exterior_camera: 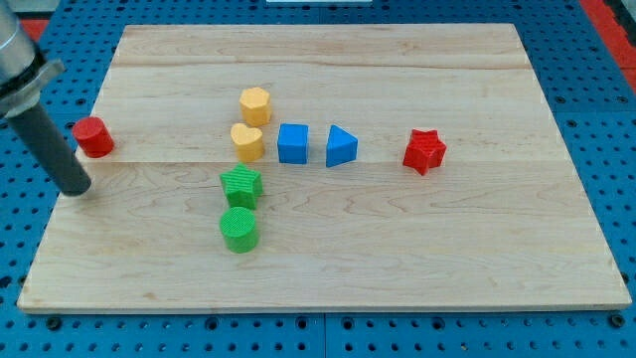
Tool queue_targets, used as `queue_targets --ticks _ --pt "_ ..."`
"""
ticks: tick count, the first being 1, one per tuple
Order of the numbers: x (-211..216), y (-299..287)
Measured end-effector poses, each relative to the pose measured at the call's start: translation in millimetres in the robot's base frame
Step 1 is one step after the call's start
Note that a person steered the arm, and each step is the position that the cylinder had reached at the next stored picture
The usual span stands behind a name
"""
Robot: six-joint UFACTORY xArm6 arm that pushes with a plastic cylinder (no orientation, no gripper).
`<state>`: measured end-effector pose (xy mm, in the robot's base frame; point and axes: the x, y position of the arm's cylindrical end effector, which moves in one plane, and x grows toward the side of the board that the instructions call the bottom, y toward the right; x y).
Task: Move red circle to the right side of the red star
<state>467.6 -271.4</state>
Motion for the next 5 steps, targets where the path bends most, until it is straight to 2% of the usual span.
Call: queue_targets --ticks 2,3,4,5 --pt "-78.0 -2.8" --pt "-82.2 -3.5" --pt "-72.1 -27.7" --pt "-90.6 -32.9"
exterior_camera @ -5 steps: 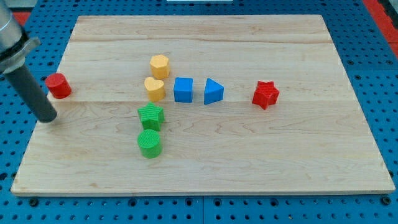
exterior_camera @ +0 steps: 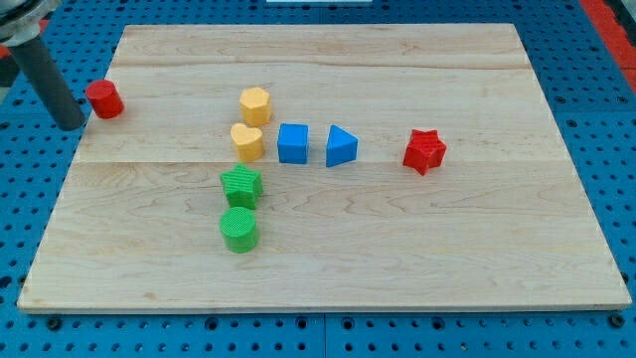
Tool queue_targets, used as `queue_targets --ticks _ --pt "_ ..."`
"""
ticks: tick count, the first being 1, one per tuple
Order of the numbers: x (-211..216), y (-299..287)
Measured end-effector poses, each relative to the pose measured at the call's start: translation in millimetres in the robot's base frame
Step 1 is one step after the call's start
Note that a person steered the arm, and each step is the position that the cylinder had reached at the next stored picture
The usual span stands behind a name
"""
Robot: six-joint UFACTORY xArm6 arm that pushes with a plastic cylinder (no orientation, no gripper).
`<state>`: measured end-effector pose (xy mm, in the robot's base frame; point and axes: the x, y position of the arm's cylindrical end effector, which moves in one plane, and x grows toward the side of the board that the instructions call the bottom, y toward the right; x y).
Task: Move red circle to the right side of the red star
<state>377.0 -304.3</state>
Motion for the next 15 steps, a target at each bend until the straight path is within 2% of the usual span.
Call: queue_targets --ticks 2,3,5,6,7,8,11,13,15 --pt "-108.0 3.5" --pt "-112.0 0.1" --pt "-32.0 -0.4" --pt "-36.9 32.9" --pt "-79.8 83.0" --pt "-89.7 135.5" --pt "-85.4 275.2" --pt "-59.3 275.9" --pt "-52.9 287.9"
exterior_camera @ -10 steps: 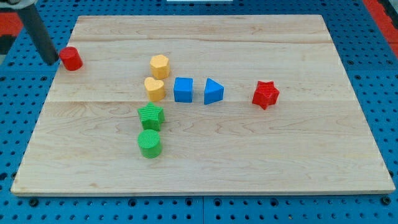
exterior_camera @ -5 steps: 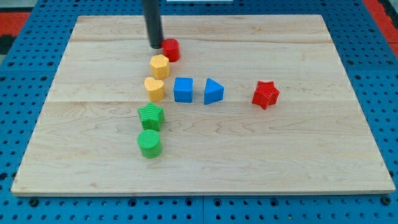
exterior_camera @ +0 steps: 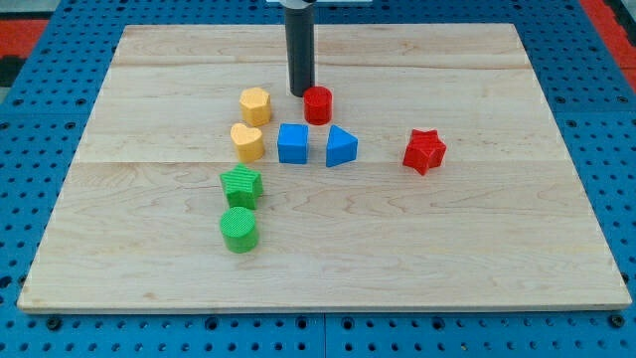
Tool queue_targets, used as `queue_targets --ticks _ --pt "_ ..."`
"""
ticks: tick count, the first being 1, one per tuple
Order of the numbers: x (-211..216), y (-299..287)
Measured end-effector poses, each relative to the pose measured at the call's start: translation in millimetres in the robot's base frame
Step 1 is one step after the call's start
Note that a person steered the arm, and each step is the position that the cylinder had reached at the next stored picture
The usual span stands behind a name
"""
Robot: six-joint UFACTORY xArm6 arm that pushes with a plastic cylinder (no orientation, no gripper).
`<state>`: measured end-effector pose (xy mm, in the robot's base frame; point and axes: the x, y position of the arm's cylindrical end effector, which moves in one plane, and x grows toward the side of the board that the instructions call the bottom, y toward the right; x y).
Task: Move red circle to the right side of the red star
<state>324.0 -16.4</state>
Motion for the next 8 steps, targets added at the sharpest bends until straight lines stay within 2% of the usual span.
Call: queue_targets --ticks 1,3,4,6,8 --pt "10.5 39.2" --pt "25.6 -2.5" --pt "42.1 19.3" --pt "43.8 75.7" --pt "56.8 58.8"
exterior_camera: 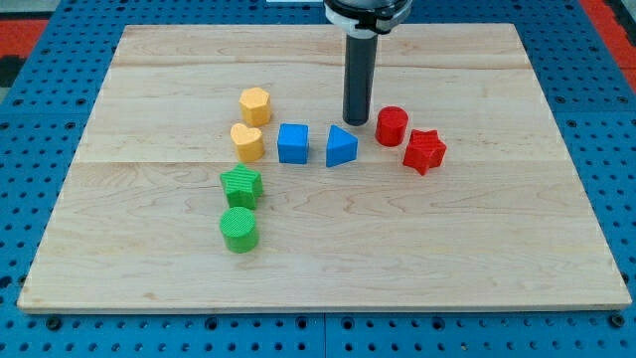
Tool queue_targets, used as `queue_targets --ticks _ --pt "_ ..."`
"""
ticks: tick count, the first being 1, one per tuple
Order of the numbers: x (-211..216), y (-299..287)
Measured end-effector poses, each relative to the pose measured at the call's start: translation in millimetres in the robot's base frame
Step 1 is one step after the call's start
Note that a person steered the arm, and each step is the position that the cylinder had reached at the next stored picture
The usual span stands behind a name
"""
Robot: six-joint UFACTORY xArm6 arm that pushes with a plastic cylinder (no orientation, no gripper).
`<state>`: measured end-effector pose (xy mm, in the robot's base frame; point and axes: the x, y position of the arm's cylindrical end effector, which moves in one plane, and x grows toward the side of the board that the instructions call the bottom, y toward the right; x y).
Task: Move red circle to the right side of the red star
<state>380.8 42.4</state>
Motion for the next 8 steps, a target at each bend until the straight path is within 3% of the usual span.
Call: queue_targets --ticks 1,3,8 --pt "14.9 1.4" --pt "-0.9 13.9" --pt "6.8 176.0"
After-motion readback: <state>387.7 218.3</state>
